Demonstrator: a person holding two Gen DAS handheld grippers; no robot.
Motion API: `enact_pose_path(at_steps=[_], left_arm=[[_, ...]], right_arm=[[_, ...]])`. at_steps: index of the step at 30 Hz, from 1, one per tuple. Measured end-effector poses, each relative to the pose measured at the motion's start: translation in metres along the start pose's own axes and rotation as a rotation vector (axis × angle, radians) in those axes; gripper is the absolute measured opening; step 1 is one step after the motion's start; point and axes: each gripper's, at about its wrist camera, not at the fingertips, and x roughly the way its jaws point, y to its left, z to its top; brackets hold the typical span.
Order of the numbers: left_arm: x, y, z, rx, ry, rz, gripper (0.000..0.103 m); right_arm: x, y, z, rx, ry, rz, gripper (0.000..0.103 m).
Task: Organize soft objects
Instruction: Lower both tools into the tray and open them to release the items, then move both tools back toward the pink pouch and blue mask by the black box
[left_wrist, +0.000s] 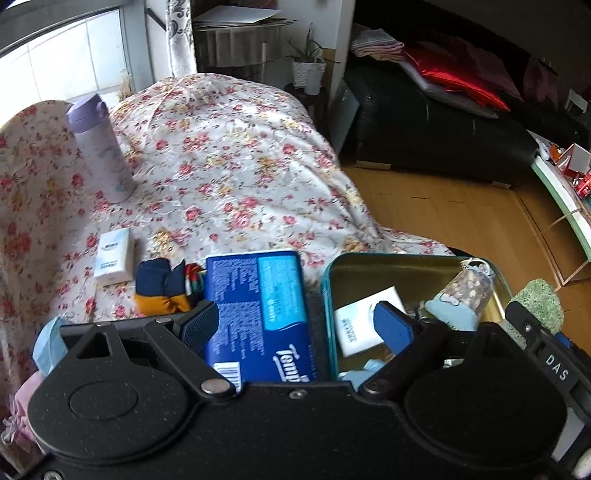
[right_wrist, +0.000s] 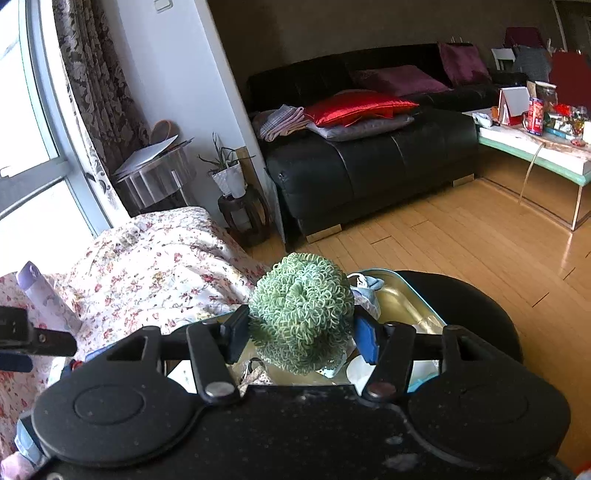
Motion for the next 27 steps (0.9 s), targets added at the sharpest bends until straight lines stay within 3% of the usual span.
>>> enact_pose_path(at_steps=[2,3,27], left_arm=[[-0.001,0.002,-0.003,-0.001,0.000,0.009,0.087],[-0.001,0.003,-0.005,-0.003,0.002,0.012,0.087],[-0.001,0.046,-0.040,-0.079,0.057,0.101,0.088]], right_arm=[[0.000,-0.001,0.000,-0.001,0.004,0.010,0.072],[-0.001,-0.001,0.001,0.004,-0.005,0.008,0.072],[0.004,-0.004,0.001,0.042,0.027,-0.007,0.072]])
